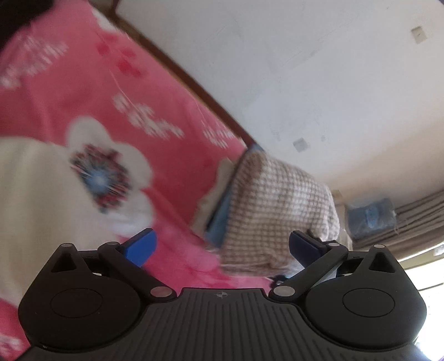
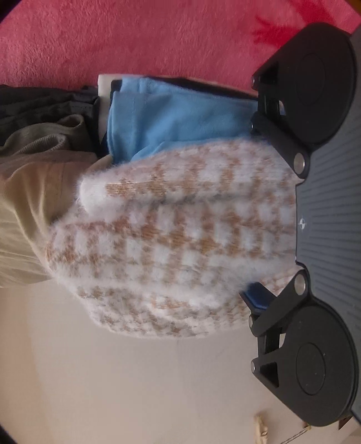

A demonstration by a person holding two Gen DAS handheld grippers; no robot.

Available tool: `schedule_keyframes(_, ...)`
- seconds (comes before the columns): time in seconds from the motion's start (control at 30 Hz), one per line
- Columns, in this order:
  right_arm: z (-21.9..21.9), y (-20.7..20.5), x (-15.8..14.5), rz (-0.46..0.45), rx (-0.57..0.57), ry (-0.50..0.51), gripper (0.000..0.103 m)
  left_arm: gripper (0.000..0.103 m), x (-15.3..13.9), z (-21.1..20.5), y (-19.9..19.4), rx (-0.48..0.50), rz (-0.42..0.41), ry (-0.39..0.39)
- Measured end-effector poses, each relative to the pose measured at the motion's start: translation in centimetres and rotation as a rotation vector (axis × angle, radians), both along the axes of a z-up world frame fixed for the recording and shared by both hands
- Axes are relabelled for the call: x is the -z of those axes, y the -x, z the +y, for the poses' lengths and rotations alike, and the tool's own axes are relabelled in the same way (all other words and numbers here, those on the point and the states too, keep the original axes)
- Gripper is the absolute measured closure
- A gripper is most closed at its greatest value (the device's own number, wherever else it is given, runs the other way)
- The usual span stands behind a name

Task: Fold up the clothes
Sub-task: 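Lower the houndstooth cardigan onto the stack with the right gripper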

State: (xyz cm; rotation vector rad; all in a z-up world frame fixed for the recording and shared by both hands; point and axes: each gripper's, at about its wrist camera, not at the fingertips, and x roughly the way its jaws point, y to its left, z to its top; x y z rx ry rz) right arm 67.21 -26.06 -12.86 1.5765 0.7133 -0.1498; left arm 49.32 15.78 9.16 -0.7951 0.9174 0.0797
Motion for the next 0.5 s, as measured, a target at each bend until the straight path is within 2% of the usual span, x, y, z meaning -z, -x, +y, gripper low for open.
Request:
schedule_keyframes(0.07,-0.1,-0.1,-0.6,0.027,-0.048,0.035,0.012,0.000,-0.6,2.1,2.5,-0.040,0.007,-0.018)
schedule_keyframes(0.17,-0.2,-1.0,-1.8,0.070,-0.144,0.118,0.011,0.000,-0.3,4.8,5.3,-0.080,0.042,0.025)
schedule_keyframes(0.23,-0.6,-1.9,-2.8,0.126,-0.192,0.139,0.011,0.000,0.3,6.2,6.2,-0.081,0.068,0.036)
schedule_keyframes(0.33,-1.2,-2.6,-4.3,0.230,-0.244,0.150,0.006,0.000,0.2,8.0,6.3,-0.070,0.089,0.008)
schedule_keyframes(0.5,-0.2,-2.0,-8.2,0.330,-0.372,0.307,0.005,0.000,-1.7,11.3,6.1,-0.070,0.019,0.027)
